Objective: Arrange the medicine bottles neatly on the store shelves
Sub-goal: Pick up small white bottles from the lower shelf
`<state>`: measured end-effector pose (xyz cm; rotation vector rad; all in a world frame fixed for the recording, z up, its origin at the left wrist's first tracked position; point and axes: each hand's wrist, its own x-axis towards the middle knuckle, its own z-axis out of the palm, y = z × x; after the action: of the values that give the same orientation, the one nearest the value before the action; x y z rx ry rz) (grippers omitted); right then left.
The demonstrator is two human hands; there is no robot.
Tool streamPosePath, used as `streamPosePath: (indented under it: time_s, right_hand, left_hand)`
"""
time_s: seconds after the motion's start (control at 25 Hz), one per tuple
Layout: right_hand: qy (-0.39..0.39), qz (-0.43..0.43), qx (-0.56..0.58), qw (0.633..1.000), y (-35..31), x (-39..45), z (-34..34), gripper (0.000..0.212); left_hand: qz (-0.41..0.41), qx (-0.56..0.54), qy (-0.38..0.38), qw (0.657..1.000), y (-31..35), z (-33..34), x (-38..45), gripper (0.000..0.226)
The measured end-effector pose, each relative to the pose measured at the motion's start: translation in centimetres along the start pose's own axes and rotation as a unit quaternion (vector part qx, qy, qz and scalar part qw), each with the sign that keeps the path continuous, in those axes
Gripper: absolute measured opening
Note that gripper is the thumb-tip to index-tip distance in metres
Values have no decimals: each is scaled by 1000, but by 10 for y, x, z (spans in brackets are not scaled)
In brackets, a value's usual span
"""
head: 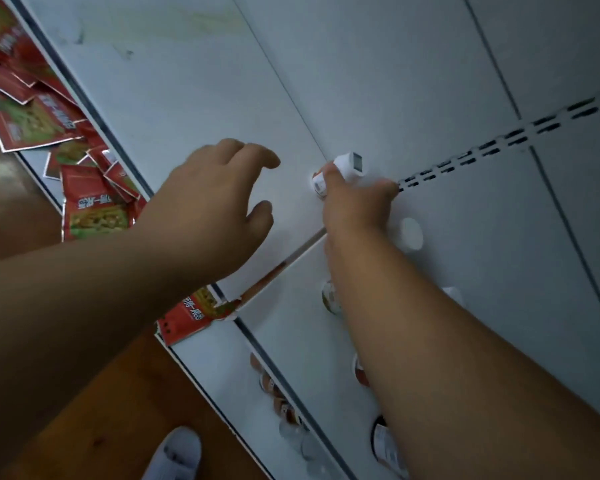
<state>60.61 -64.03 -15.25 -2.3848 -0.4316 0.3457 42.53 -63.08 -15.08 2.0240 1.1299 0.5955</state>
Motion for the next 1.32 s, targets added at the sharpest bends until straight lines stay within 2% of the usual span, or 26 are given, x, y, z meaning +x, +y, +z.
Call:
streamPosePath:
  time_s: [0.12, 0.28, 0.4, 0.52, 0.64, 0.72, 0.8, 0.92, 1.04, 1.16, 1.32]
  right_hand:
    - [14, 20, 21, 999, -7, 28, 23, 69]
    - [-6, -11, 36, 999, -8, 25, 26, 52]
    - [-129, 30, 148, 980, -13, -26, 4, 38]
    - [-291, 118, 229, 921, -40, -103, -34, 24]
    - [-380, 148, 286, 867, -94, -175, -77, 32]
    - [-419, 144, 315, 839, -141, -216, -109, 27]
    - [-431, 137, 350, 820, -189, -252, -143, 26]
    - [-438, 103, 374, 811, -246, -293, -183, 50]
    - [-454, 63, 388, 799, -290, -321, -216, 39]
    - [-451, 28, 373, 810, -320, -323, -232, 29]
    - [-432, -26, 358, 827, -346, -301, -235, 36]
  left_hand:
    - [7, -24, 7, 1000, -11, 10, 4, 47]
    - [-6, -59, -6, 998, -11, 8, 2, 48]
    - [-53, -105, 4, 993, 1, -24, -18, 57]
    - [-110, -167, 22, 980, 22, -84, -54, 57]
    - [-155, -198, 51, 966, 49, -162, -94, 49]
    - [-184, -215, 58, 957, 76, -221, -119, 46]
    - [-183, -228, 47, 955, 104, -273, -137, 47]
    - [-141, -224, 37, 964, 137, -340, -146, 53]
    - [-97, -218, 32, 971, 166, -399, -143, 54]
    - [-77, -217, 22, 973, 189, -428, -125, 56]
    - [-82, -252, 26, 964, 214, -425, -83, 58]
